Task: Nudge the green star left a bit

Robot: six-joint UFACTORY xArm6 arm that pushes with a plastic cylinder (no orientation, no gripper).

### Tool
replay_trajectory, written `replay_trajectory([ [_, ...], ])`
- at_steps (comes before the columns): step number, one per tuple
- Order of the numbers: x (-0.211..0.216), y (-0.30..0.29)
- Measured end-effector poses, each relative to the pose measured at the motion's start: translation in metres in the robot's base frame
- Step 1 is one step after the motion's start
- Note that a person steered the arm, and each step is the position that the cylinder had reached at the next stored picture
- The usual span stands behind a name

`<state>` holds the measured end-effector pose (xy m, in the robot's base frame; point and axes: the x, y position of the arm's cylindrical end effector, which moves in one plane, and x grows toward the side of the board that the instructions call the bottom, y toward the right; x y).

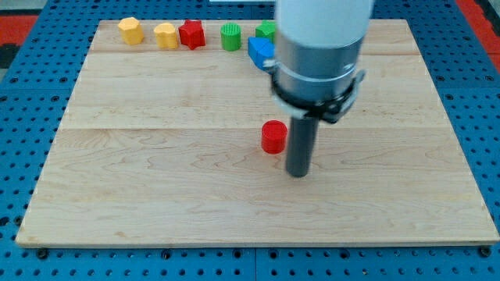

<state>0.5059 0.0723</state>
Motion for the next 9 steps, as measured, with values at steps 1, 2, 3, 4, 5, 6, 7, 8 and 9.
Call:
replay_trajectory([
  [1, -0.061, 0.004],
  [2, -0.052, -0.052],
  [3, 0.014, -0.055],
  [4, -0.009, -0.024],
  [5, -0.082, 0.013],
  [6, -0.168, 0.074],
  [7, -0.255, 0.089],
  [8, -0.314, 0.041],
  [9, -0.304, -0.042],
])
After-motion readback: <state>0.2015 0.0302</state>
